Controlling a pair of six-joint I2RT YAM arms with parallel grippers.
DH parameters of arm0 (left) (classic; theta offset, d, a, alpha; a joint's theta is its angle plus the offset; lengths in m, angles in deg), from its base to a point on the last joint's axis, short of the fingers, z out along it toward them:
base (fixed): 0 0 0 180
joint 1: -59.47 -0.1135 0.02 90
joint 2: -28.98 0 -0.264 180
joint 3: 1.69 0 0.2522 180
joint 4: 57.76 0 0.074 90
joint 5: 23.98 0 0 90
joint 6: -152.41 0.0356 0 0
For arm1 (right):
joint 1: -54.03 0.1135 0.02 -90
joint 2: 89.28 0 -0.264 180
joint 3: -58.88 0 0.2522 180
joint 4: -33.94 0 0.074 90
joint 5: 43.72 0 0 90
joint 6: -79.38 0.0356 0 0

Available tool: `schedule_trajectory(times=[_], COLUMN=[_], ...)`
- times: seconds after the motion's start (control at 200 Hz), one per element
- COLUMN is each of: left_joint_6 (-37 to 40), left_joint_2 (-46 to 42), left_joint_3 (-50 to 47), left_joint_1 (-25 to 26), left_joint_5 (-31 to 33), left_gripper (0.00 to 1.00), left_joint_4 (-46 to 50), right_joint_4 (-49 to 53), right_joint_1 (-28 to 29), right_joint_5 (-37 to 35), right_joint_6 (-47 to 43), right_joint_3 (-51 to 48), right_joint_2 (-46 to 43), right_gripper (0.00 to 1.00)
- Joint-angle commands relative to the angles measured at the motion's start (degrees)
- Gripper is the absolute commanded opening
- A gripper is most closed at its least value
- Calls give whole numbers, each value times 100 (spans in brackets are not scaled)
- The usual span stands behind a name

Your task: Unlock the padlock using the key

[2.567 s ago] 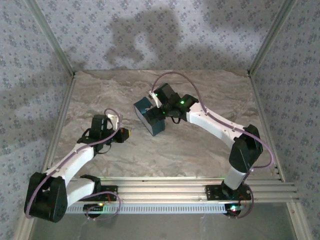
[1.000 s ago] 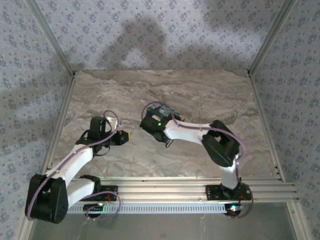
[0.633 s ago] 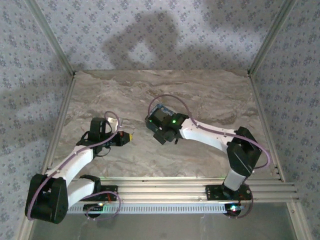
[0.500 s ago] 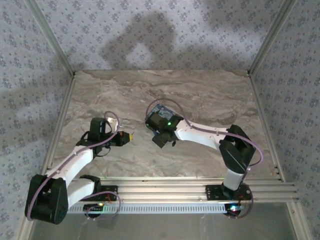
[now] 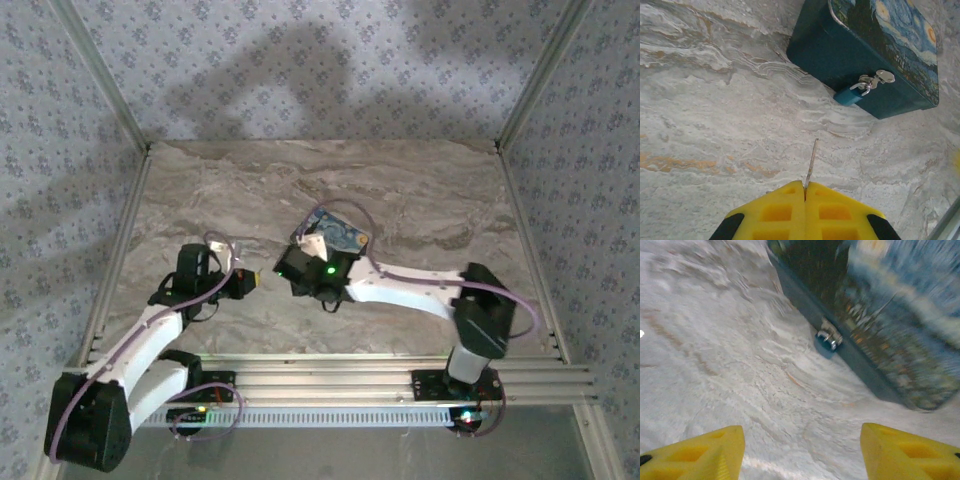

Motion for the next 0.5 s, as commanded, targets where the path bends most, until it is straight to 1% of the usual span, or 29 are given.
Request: schedule_trajectory(times=[0.0, 0.11, 0.21, 0.28, 0.365, 0.42, 0.495], left_joint_6=[-104, -106, -85, -80, -109, -106, -93], left_joint_2=[-179, -98, 49, 165, 308, 422, 599], left_joint_3=[-110, -191, -240, -218, -170, -120, -37], left_joint_1=[22, 64, 169, 269, 429, 541, 639], left_joint_5=[138, -61, -218, -268, -245, -176, -129], left_gripper=[0, 0, 0, 0, 0, 0, 0], left_joint_4=[153, -35, -296, -442, -617, -677, -742], right_joint_4=[-262, -475, -917, -1329, -1543, -1599, -1468], right_joint_1=[-242, -563, -943, -1215, -1461, -1499, -1443], right_joint_5=[283, 389, 664, 874, 942, 958, 760], right_joint_6=[848, 781, 655, 378, 47, -176, -309], right_joint_3=[141, -123, -575, -981, -1234, -1265, -1186], right_joint_2=[469, 525, 392, 252, 59, -29, -81], right_gripper=[60, 61, 63, 64, 65, 65, 67])
